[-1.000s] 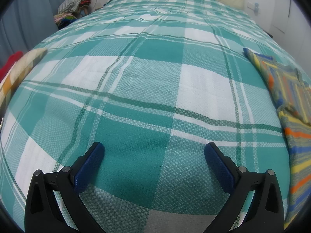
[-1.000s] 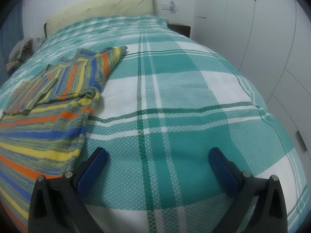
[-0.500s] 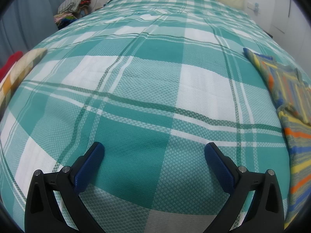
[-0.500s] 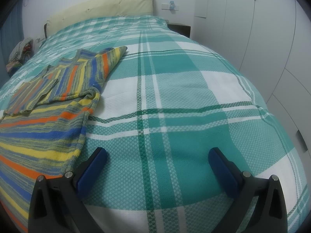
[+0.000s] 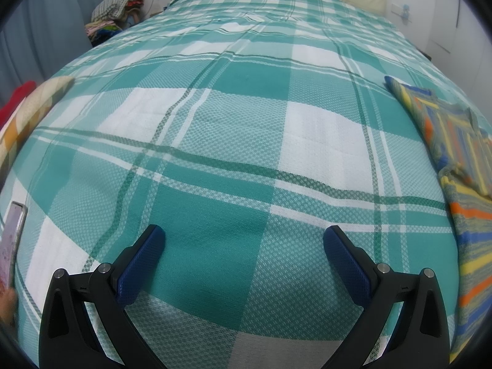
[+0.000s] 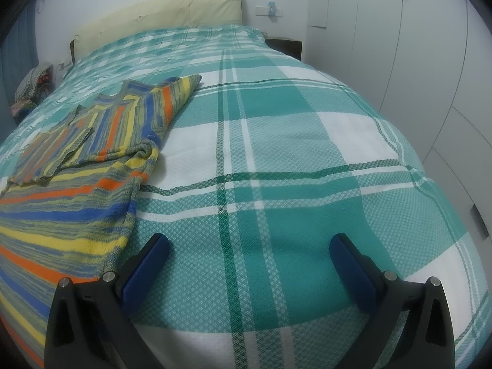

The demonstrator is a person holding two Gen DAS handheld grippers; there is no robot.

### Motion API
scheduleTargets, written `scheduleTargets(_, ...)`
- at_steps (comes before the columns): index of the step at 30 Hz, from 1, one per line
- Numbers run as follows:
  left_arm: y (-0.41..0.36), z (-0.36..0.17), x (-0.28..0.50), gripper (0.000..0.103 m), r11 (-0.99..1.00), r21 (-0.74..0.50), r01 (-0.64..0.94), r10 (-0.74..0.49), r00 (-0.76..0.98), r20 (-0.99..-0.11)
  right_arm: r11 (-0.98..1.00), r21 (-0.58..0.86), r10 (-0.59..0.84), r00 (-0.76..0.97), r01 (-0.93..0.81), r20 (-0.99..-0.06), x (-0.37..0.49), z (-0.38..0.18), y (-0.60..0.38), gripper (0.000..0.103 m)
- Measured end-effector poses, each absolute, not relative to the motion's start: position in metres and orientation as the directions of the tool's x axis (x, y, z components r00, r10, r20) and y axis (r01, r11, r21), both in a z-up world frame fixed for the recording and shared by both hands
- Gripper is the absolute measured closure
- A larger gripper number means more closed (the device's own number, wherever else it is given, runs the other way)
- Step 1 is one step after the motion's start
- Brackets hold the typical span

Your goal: Fold small clothes

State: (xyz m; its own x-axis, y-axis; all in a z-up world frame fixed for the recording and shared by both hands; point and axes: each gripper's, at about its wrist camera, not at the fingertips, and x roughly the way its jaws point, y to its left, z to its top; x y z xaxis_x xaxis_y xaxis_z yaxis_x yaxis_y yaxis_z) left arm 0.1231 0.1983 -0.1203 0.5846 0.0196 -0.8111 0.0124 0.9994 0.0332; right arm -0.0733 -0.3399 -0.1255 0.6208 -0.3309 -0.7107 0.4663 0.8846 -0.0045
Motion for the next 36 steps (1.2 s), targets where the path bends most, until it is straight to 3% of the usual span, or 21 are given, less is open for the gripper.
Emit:
scheduleTargets(20,0.196,-0.121,0.125,0.000,0.999,0.043,-0.004,0.038,0.588,-0.808,0.890,0.046,-0.272,0.610,0.454,-0.744,-0.075,-0.125,-0.346,0.000)
scheduleTargets(23,0.197,-0.116,0.125,0.001,0.999,0.041,-0.006,0.038,0.556,-0.831,0.902,0.107,-0.199,0.624,0.418,-0.756,-0.083,-0.112,-0.350,0.001)
scheduleTargets(25,0.199,-0.104,0.111,0.007,1.000,0.000,0.012,-0.006,0.503,-0.864,0.917,0.157,-0.131,0.647,0.368,-0.751,-0.099,-0.094,-0.348,0.001)
scheduleTargets(27,0.197,-0.086,0.077,0.012,0.992,-0.069,0.105,-0.110,0.464,-0.879,0.936,0.195,-0.052,0.661,0.295,-0.749,-0.124,-0.072,-0.342,0.001)
scheduleTargets(30,0.186,-0.063,0.003,0.010,0.944,-0.165,0.284,-0.274,0.402,-0.874,0.925,0.324,0.132,0.631,0.200,-0.764,-0.168,-0.057,-0.331,0.001)
scheduleTargets(33,0.158,-0.070,-0.061,0.010,0.898,-0.167,0.406,-0.314,0.328,-0.891,0.882,0.444,0.295,0.546,0.160,-0.784,-0.206,-0.070,-0.311,0.001)
scheduleTargets(34,0.152,-0.075,-0.069,0.013,0.895,-0.170,0.412,-0.314,0.310,-0.897,0.871,0.464,0.326,0.519,0.158,-0.790,-0.214,-0.078,-0.303,0.002)
scheduleTargets(36,0.139,-0.091,-0.082,0.022,0.894,-0.168,0.416,-0.303,0.282,-0.910,0.868,0.468,0.354,0.456,0.164,-0.816,-0.222,-0.098,-0.288,0.014)
